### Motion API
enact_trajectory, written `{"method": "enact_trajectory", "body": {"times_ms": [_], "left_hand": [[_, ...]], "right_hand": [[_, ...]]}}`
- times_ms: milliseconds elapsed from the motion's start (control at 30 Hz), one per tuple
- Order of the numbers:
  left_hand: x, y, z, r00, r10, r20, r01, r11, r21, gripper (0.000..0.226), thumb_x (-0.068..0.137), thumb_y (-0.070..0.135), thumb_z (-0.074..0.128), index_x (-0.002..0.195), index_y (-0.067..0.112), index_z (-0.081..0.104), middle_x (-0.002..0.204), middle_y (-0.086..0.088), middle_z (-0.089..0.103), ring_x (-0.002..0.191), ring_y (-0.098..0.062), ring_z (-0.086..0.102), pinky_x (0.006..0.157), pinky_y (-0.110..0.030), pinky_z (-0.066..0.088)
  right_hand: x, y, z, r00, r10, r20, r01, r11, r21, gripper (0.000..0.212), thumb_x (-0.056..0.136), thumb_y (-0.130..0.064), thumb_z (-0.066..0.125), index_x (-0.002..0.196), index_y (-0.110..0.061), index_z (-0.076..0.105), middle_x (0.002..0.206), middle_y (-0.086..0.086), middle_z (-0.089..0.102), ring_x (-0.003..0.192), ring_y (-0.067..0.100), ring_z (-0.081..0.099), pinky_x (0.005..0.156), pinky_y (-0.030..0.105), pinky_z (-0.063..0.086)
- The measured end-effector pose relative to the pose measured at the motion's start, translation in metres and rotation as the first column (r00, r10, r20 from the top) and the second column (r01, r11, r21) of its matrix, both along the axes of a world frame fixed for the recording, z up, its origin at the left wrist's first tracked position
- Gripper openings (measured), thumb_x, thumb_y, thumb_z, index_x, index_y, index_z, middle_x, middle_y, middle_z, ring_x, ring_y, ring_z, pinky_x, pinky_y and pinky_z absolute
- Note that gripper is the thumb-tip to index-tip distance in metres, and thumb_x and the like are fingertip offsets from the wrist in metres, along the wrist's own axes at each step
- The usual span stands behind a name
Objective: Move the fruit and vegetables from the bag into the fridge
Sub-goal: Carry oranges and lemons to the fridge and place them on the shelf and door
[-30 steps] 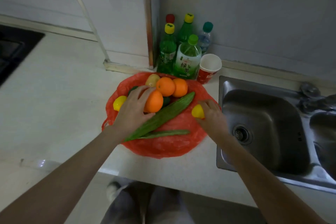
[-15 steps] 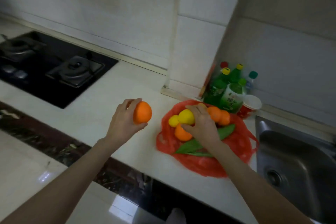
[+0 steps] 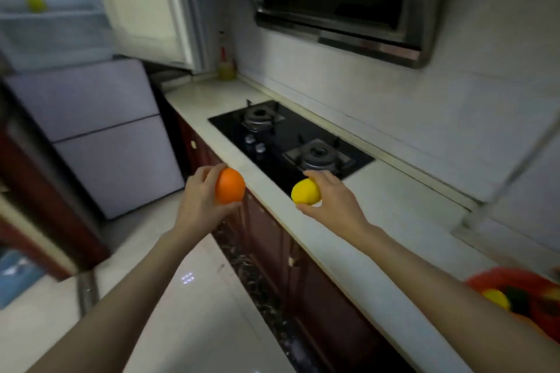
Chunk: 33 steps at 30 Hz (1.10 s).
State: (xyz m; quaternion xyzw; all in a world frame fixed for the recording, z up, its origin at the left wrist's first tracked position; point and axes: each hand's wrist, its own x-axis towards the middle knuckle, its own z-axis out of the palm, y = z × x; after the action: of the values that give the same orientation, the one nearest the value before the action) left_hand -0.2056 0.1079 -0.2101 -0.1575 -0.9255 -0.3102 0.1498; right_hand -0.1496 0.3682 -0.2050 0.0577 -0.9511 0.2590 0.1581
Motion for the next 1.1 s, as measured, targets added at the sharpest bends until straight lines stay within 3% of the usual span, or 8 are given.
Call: {"method": "enact_trajectory", "body": {"times_ms": [200,433,567,833,1100], "left_hand": [[-0.049,-0.105,0.037,0.978,0.205,-0.045,-0.204,0.979,0.007,0.081,0.067,0.028,0.081,0.137,0.02,0.04,0.131,-0.011,0.044,0.116,-0.033,0.044,0.088,-0.041,0.041],[-0.126,-0.22,0.05,0.911,0.408,-0.058,-0.411,0.91,-0.05,0.081,0.066,0.029,0.082,0.136,0.017,0.043,0.131,-0.012,0.045,0.114,-0.036,0.046,0.091,-0.043,0.04],[-0.2,-0.261,0.073,0.894,0.442,-0.072,-0.446,0.893,-0.06,0.083,0.067,0.031,0.081,0.137,0.018,0.04,0.133,-0.011,0.043,0.116,-0.034,0.044,0.092,-0.043,0.04],[-0.323,-0.327,0.1,0.875,0.472,-0.107,-0.48,0.875,-0.06,0.082,0.068,0.034,0.08,0.137,0.021,0.037,0.133,-0.008,0.042,0.117,-0.031,0.045,0.089,-0.04,0.041],[-0.467,-0.404,0.148,0.889,0.413,-0.197,-0.428,0.903,-0.042,0.081,0.068,0.03,0.08,0.137,0.02,0.039,0.133,-0.009,0.043,0.117,-0.032,0.044,0.089,-0.039,0.04]], "right_hand": [[-0.101,-0.103,0.031,0.969,0.243,-0.04,-0.238,0.966,0.099,0.065,0.079,-0.041,0.07,0.135,-0.022,0.042,0.129,-0.002,0.046,0.114,0.019,0.049,0.082,0.031,0.043],[-0.237,-0.203,0.052,0.916,0.39,-0.089,-0.377,0.916,0.136,0.065,0.075,-0.039,0.072,0.131,-0.02,0.046,0.125,-0.001,0.049,0.113,0.02,0.05,0.085,0.035,0.045],[-0.321,-0.253,0.067,0.905,0.408,-0.116,-0.398,0.912,0.106,0.062,0.076,-0.039,0.072,0.13,-0.022,0.046,0.124,-0.003,0.05,0.11,0.017,0.05,0.081,0.031,0.043],[-0.462,-0.34,0.082,0.896,0.436,-0.081,-0.427,0.898,0.105,0.06,0.075,-0.038,0.072,0.128,-0.022,0.048,0.125,-0.002,0.051,0.11,0.02,0.052,0.083,0.035,0.047],[-0.591,-0.423,0.12,0.895,0.408,-0.179,-0.399,0.913,0.083,0.061,0.073,-0.035,0.074,0.127,-0.02,0.05,0.124,-0.001,0.052,0.111,0.021,0.053,0.088,0.039,0.047]]}}
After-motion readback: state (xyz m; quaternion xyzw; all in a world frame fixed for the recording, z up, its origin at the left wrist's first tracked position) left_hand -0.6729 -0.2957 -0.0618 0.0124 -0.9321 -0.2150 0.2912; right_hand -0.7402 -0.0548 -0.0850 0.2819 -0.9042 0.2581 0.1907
